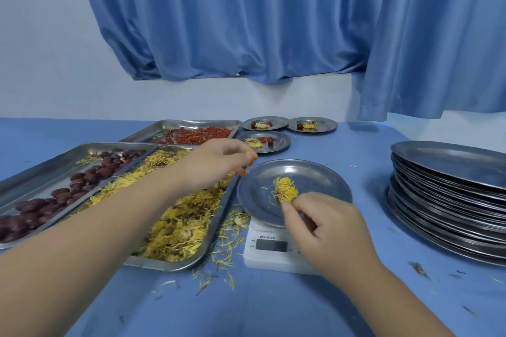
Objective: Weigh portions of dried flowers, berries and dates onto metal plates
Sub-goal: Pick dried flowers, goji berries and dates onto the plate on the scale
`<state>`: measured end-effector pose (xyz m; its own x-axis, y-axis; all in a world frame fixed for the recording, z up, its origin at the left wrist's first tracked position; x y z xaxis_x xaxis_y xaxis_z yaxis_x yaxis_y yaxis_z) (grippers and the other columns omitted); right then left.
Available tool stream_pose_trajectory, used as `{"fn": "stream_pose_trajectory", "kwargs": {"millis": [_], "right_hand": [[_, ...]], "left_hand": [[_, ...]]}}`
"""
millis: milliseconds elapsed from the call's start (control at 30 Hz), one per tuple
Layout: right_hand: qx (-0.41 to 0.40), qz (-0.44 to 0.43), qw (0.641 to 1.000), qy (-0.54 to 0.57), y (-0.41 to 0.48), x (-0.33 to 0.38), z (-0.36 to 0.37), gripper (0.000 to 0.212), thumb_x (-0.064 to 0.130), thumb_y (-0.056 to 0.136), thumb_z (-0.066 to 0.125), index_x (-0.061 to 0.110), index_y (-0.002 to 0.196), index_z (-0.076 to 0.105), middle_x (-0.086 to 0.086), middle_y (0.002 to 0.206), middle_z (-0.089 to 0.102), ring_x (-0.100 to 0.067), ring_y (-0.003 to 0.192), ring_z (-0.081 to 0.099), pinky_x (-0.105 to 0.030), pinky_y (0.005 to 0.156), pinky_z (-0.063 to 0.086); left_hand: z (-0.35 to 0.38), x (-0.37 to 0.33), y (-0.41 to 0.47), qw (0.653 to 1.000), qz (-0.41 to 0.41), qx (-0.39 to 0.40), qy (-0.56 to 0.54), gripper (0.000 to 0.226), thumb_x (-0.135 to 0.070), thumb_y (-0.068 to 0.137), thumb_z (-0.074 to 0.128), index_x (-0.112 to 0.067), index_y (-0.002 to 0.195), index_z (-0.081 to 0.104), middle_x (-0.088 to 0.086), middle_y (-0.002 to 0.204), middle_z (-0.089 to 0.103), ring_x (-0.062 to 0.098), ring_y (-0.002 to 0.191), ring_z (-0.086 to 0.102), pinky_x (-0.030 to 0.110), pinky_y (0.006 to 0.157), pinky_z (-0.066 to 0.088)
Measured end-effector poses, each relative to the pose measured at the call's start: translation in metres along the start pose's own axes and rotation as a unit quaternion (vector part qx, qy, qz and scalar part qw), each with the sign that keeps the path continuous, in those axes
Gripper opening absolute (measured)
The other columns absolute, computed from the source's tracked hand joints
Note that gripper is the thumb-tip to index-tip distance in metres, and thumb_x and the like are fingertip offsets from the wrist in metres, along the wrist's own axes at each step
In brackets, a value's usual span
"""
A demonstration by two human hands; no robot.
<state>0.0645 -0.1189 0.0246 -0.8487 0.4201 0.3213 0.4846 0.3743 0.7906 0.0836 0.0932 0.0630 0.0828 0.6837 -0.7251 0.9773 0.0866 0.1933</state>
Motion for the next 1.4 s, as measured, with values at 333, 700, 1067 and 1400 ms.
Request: {"fn": "stream_pose_trajectory", "kwargs": {"millis": [333,700,1067,1400], "right_hand": [[0.065,-0.090,0.993,-0.045,0.037,0.096,0.090,0.013,0.014,0.083,0.054,0.014,0.085,0.067,0.002,0.074,0.058,-0.017,0.067,0.055,-0.022,0.052,0.036],[0.068,-0.022,0.997,0.006,0.027,0.076,0.112,0.020,0.013,0.087,0.051,0.014,0.098,0.068,0.005,0.087,0.058,-0.013,0.081,0.054,-0.029,0.068,0.048],[0.058,-0.020,0.998,0.023,0.031,0.070,0.121,0.024,0.026,0.089,0.044,0.020,0.092,0.067,0.010,0.085,0.054,-0.006,0.079,0.053,-0.025,0.067,0.047],[0.049,-0.017,0.998,0.036,0.030,0.069,0.124,0.024,0.026,0.089,0.045,0.020,0.088,0.068,0.010,0.082,0.054,-0.005,0.077,0.052,-0.025,0.065,0.047]], "left_hand": [[-0.121,0.039,-0.048,0.990,-0.067,-0.085,0.085,0.013,-0.038,0.096,0.056,-0.036,0.100,0.068,-0.010,0.094,0.071,0.005,0.089,0.066,0.026,0.074,0.047],[-0.203,0.189,-0.045,0.952,-0.192,-0.152,0.184,0.017,-0.032,0.098,0.052,-0.023,0.101,0.066,0.008,0.105,0.069,0.029,0.094,0.065,0.037,0.080,0.048],[-0.194,0.257,0.010,0.915,-0.219,-0.041,0.336,0.059,0.006,0.084,0.047,-0.028,0.131,0.060,0.002,0.138,0.056,0.018,0.093,0.062,0.028,0.069,0.054],[-0.200,0.282,0.009,0.907,-0.284,-0.058,0.306,0.029,0.000,0.091,0.051,-0.016,0.102,0.073,0.003,0.102,0.068,0.020,0.090,0.065,0.027,0.066,0.048]]}}
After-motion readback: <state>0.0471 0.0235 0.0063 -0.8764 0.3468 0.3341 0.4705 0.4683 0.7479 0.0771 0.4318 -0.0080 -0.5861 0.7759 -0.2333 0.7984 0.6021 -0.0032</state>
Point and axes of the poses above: each hand's wrist, its own y-axis towards the middle knuckle, its own z-axis out of the palm, x = y × z, the point moved 5 cm from there along y, towards the middle knuckle
